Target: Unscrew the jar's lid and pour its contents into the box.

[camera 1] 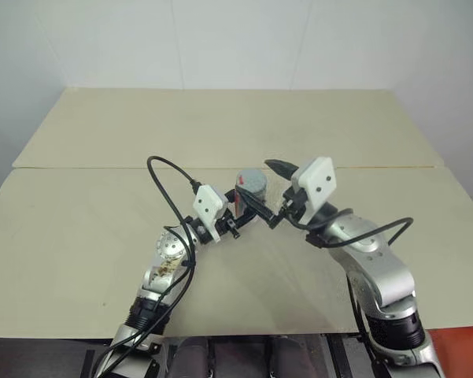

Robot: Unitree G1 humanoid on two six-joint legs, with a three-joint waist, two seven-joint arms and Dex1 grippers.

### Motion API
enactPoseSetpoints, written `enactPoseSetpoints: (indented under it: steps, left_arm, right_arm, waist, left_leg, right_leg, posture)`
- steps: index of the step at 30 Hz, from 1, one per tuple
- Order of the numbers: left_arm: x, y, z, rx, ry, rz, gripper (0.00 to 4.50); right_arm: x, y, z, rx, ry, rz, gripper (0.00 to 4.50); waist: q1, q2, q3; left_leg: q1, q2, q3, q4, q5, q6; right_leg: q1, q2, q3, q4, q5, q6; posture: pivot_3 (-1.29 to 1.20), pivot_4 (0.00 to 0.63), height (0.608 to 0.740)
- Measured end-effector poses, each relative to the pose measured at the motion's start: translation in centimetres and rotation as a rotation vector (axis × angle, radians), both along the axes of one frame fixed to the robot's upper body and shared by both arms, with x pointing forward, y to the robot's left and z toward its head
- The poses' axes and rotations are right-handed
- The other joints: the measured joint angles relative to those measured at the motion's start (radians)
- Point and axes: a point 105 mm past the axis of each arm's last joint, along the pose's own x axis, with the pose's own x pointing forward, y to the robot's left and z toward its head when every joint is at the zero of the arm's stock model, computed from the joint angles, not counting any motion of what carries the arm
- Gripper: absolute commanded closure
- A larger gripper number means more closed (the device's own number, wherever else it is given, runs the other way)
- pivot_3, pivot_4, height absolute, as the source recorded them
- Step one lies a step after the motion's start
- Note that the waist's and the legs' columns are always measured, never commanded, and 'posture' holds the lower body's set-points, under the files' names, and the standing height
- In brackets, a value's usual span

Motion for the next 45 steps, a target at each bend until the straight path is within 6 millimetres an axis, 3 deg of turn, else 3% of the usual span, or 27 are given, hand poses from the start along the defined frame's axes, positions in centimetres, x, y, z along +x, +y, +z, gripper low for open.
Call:
enactPoseSetpoints:
  steps: [20,30,36,45]
  left_arm:
    - [-0.1,0.1,-0.2,0.007,0.002,-0.006,2.51]
    - [-0.2,0.3,-0.3,0.022,0.0,-0.014,2.51]
    - [-0.4,-0.1,-0.3,0.026,-0.004,-0.031,2.51]
    - [-0.4,-0.1,-0.3,0.045,-0.027,-0.023,2.51]
  right_arm:
    - [-0.9,-3.5,-0.7,-0.055,0.017,-0.062,0.02]
    - [-3.0,-1.8,-0.2,-0.049,0.032,0.128,0.02]
    - [-1.6,0.0,1.1,-0.019,0.017,0.149,0.02]
    - [-0.4,1.0,0.3,-0.016,0.064,0.159,0.02]
  waist:
    - [0.001,0.0,0.0]
    - [0.0,0.0,0.0]
    - [-0.002,0.0,0.0]
    - [0.002,0.0,0.0]
  left_leg:
    - [0.0,0.0,0.0,0.0,-0.001,0.001]
    - [0.0,0.0,-0.001,0.0,-0.002,0.004]
    - [0.001,0.0,-0.001,0.0,-0.002,0.003]
    - [0.0,0.0,0.0,0.0,0.0,0.0]
  right_leg:
    - [0.0,0.0,0.0,0.0,0.0,0.0]
    - [0.0,0.0,0.0,0.0,0.0,0.0]
    - [0.0,0.0,0.0,0.001,0.0,0.0]
    - [0.0,0.0,0.0,-0.001,0.0,0.0]
  posture:
    - [0.0,0.15,0.74]
    - [0.0,0.15,0.74]
    - [0.0,0.15,0.74]
    - [0.0,0.15,0.74]
